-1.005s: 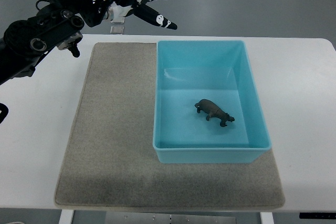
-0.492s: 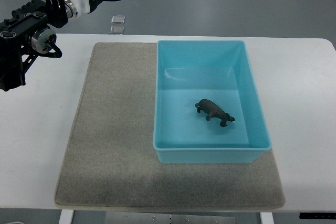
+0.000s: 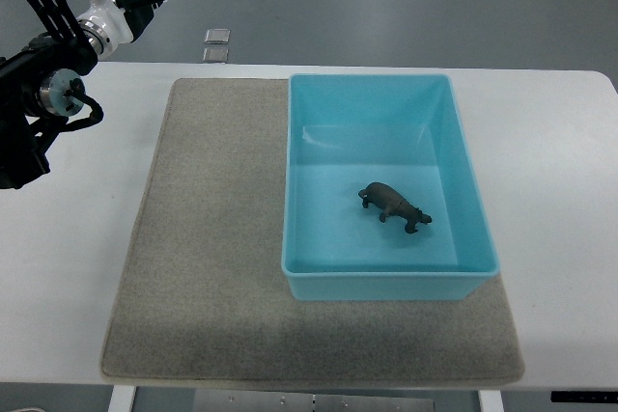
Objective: Place brown hippo in blue box with left hand
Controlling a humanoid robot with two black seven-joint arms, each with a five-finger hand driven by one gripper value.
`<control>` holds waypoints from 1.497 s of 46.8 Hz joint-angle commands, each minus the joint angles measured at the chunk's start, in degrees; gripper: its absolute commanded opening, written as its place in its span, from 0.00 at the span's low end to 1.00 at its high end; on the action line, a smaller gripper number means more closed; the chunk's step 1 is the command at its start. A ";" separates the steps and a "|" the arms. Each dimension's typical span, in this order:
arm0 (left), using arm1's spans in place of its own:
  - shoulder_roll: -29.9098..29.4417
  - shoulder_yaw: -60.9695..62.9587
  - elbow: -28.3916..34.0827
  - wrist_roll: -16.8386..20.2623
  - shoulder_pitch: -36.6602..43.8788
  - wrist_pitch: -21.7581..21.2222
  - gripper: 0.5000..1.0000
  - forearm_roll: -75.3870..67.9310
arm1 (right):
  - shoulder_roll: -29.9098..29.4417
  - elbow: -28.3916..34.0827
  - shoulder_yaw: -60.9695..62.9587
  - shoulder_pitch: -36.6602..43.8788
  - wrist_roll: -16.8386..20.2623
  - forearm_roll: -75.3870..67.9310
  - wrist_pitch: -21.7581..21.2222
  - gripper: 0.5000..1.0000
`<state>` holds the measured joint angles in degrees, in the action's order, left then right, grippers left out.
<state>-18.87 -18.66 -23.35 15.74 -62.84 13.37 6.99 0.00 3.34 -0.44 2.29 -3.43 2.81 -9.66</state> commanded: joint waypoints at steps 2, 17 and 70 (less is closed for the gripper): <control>0.14 -0.15 -0.11 0.00 0.78 0.34 0.99 3.90 | 0.00 0.00 0.00 0.00 0.01 0.00 -0.01 0.87; 1.02 -8.15 -0.47 0.00 5.44 1.92 0.99 7.95 | 0.00 0.00 0.00 0.00 0.01 0.00 -0.01 0.87; 6.83 -12.28 -0.47 0.08 10.01 1.49 0.99 8.04 | 0.00 0.26 0.09 0.00 0.01 -0.09 -0.10 0.87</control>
<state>-12.10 -30.98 -23.82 15.83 -52.78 15.20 15.11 0.00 3.70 -0.39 2.28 -3.43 2.78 -9.74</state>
